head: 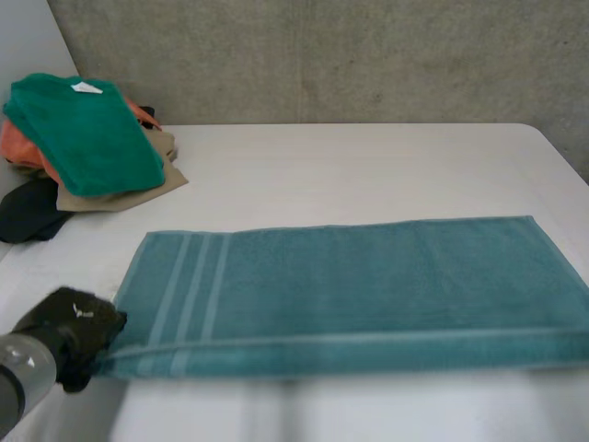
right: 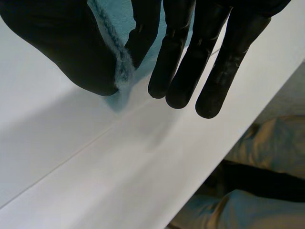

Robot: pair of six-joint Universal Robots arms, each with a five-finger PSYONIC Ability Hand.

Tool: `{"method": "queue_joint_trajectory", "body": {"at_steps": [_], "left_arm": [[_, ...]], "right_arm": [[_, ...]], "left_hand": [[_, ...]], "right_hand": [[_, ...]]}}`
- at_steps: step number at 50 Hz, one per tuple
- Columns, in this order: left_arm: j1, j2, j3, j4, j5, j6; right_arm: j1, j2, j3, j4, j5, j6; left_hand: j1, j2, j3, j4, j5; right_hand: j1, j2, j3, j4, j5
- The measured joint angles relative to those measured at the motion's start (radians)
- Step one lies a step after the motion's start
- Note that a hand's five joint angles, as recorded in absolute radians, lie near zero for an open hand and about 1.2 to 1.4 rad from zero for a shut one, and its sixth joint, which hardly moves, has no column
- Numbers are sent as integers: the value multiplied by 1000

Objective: Fold the laundry.

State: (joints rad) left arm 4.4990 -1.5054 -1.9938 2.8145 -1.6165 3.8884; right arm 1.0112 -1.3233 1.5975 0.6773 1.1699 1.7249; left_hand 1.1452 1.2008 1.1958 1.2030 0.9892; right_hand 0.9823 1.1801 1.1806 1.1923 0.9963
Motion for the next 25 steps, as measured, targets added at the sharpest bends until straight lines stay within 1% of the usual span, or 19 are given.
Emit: {"method": "queue_joint_trajectory", "body": {"at_steps": [1, 3, 7, 10, 11, 12, 13, 15, 18, 25], "left_arm": [[0, 0, 0, 0, 0, 0], [6, -67, 49, 108, -3, 7], [7, -183, 127, 204, -5, -33], [7, -294, 209, 271, -5, -90], [7, -316, 226, 283, -6, -102], [7, -316, 226, 283, -6, -102], [5, -383, 283, 320, -6, -137], [2, -442, 337, 351, -8, -159], [-5, -512, 408, 386, -11, -172], [-30, -641, 548, 421, -17, -171]], "right_arm": [[0, 0, 0, 0, 0, 0], [35, 20, -20, -93, -31, 61], [123, 84, -84, -204, -29, 158], [214, 149, -155, -293, -4, 229], [239, 169, -178, -317, 6, 246], [239, 169, -178, -317, 6, 246], [265, 190, -202, -343, 19, 262], [347, 268, -287, -423, 69, 305], [406, 337, -361, -480, 108, 326], [486, 477, -502, -560, 164, 340]], "left_hand": [[0, 0, 0, 0, 0], [0, 0, 0, 0, 0], [0, 0, 0, 0, 0], [0, 0, 0, 0, 0], [0, 0, 0, 0, 0], [0, 0, 0, 0, 0], [0, 0, 0, 0, 0], [0, 0, 0, 0, 0], [0, 0, 0, 0, 0], [0, 0, 0, 0, 3]], "right_hand": [[0, 0, 0, 0, 0], [0, 0, 0, 0, 0], [0, 0, 0, 0, 0], [0, 0, 0, 0, 0], [0, 0, 0, 0, 0], [0, 0, 0, 0, 0], [0, 0, 0, 0, 0], [0, 0, 0, 0, 0], [0, 0, 0, 0, 2], [0, 0, 0, 0, 4]]}}
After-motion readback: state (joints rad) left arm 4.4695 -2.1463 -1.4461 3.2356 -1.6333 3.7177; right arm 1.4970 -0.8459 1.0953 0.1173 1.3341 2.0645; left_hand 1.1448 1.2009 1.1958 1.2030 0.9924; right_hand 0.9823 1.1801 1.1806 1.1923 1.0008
